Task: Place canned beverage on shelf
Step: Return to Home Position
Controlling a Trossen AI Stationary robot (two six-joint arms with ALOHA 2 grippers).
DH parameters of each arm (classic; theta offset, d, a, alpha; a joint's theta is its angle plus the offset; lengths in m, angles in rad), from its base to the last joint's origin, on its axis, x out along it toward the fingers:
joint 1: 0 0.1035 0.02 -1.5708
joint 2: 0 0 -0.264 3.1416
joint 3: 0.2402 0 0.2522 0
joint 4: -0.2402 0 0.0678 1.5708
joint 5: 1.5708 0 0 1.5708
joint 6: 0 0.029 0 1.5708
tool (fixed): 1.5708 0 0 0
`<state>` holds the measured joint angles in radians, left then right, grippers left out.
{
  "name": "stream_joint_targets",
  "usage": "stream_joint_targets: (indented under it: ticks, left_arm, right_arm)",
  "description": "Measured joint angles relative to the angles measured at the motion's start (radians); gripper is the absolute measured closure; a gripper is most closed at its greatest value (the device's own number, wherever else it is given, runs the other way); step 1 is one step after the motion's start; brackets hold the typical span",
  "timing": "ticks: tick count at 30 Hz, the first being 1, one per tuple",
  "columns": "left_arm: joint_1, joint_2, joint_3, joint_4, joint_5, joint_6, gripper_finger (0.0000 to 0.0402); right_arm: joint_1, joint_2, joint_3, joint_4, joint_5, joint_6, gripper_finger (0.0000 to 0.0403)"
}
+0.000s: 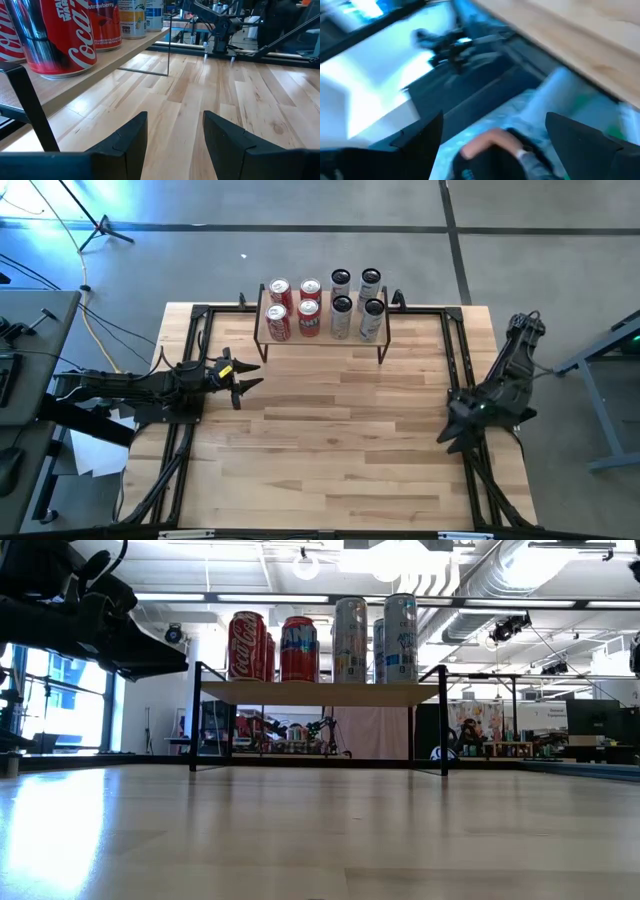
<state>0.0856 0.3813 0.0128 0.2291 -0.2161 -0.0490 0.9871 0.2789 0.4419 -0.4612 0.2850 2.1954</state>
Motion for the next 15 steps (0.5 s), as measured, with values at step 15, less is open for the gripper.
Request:
stream_joint_targets:
  ticks: [15]
  left_arm:
    - [0.0, 0.0, 0.0, 0.0, 0.0, 0.0, 0.0231]
  right_arm:
    - [-0.026, -0.095, -0.101, 0.303, -0.042, -0.806, 0.0064]
